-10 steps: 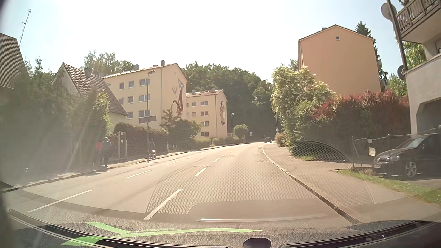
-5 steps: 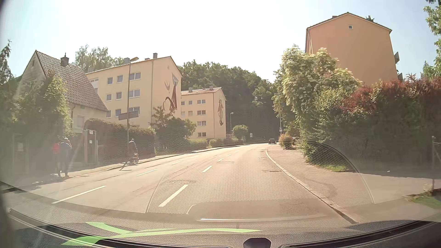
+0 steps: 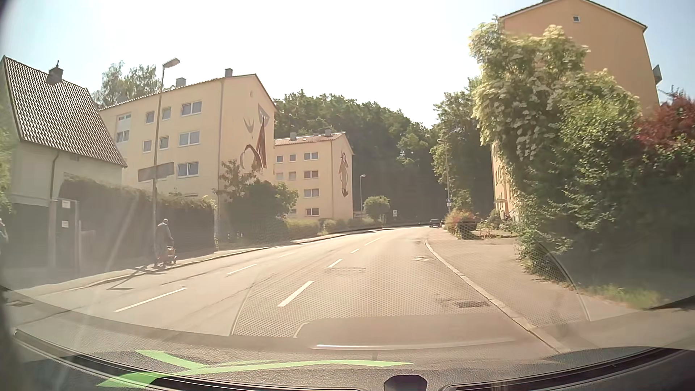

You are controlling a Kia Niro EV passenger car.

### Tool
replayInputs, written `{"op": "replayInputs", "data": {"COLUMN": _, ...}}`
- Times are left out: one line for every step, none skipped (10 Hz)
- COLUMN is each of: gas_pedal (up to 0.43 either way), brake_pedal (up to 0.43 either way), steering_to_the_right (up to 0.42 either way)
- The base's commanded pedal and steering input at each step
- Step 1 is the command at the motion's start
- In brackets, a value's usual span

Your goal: Follow the waypoints while adhering to traffic rules and regulations

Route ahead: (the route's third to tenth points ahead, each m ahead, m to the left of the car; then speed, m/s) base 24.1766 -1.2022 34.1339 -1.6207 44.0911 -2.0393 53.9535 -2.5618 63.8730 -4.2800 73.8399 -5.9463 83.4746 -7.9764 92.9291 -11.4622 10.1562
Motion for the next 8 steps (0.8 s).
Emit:
{"op": "replayInputs", "data": {"gas_pedal": 0.209, "brake_pedal": 0.000, "steering_to_the_right": 0.003}}
{"op": "replayInputs", "data": {"gas_pedal": 0.209, "brake_pedal": 0.000, "steering_to_the_right": 0.003}}
{"op": "replayInputs", "data": {"gas_pedal": 0.209, "brake_pedal": 0.000, "steering_to_the_right": 0.003}}
{"op": "replayInputs", "data": {"gas_pedal": 0.209, "brake_pedal": 0.000, "steering_to_the_right": 0.003}}
{"op": "replayInputs", "data": {"gas_pedal": 0.209, "brake_pedal": 0.000, "steering_to_the_right": 0.003}}
{"op": "replayInputs", "data": {"gas_pedal": 0.209, "brake_pedal": 0.000, "steering_to_the_right": 0.004}}
{"op": "replayInputs", "data": {"gas_pedal": 0.209, "brake_pedal": 0.000, "steering_to_the_right": 0.004}}
{"op": "replayInputs", "data": {"gas_pedal": 0.209, "brake_pedal": 0.000, "steering_to_the_right": 0.004}}
